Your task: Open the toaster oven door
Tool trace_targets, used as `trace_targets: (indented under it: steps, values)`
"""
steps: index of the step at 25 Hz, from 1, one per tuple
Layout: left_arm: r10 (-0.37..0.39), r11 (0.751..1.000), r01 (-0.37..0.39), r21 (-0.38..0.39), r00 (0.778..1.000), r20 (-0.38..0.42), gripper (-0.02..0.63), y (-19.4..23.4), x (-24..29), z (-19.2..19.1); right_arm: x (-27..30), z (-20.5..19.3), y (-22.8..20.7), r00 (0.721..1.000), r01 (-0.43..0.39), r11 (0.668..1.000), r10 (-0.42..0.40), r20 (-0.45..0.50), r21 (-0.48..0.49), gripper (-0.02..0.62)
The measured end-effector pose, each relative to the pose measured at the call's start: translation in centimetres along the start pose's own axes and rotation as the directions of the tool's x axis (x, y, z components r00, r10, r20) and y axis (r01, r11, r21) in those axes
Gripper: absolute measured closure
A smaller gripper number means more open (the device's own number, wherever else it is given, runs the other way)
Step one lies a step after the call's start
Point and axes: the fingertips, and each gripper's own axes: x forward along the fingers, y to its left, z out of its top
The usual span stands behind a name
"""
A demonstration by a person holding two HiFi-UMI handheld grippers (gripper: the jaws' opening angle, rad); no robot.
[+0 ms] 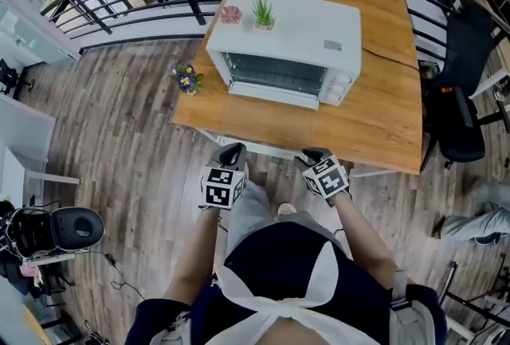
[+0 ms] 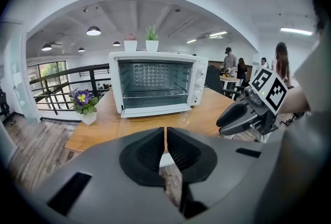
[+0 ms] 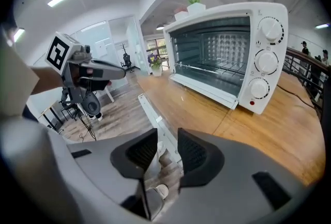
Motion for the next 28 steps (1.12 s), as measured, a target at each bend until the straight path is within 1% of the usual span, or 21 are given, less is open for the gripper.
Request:
trace_targets:
  steps: [5, 8, 10, 16, 20, 25, 28]
  values:
    - [0.010, 1.000, -0.009, -0.023, 0.999, 0.031, 0.581, -1.2, -0.8, 1.8, -2.3, 2.8, 0.4, 0.991, 0.023, 0.999, -0.026, 0.128, 0.027, 0.517]
    - [-0.001, 0.999, 0.003, -0.040, 0.998, 0.067, 0.583, -2.0, -1.4, 3.0, -3.5, 4.1, 1.0, 0.980, 0.031, 0.999, -0.036, 0.195, 0.028, 0.572]
    - [-0.010, 0.999, 0.015, -0.049, 0.996, 0.091, 0.583, -2.6, -1.9, 3.8, -4.4, 5.0, 1.5, 0.972, 0.035, 0.999, -0.040, 0.232, 0.024, 0.588]
    - [-0.033, 0.998, 0.039, -0.058, 0.993, 0.112, 0.583, -4.5, -2.5, 4.7, -7.0, 7.2, 2.7, 0.944, 0.040, 0.998, -0.052, 0.325, 0.042, 0.589]
    - [-0.044, 0.997, 0.053, -0.064, 0.989, 0.141, 0.584, -5.2, -2.9, 5.4, -8.7, 8.4, 3.0, 0.919, 0.061, 0.996, -0.080, 0.385, 0.063, 0.591]
    - [-0.042, 0.994, 0.060, -0.089, 0.981, 0.187, 0.584, -5.8, -3.7, 6.1, -10.2, 8.8, 3.4, 0.898, 0.061, 0.994, -0.093, 0.430, 0.088, 0.592]
    - [-0.049, 0.994, 0.069, -0.087, 0.976, 0.211, 0.584, -6.3, -4.3, 6.8, -11.1, 9.0, 3.7, 0.889, 0.064, 0.994, -0.097, 0.448, 0.088, 0.592]
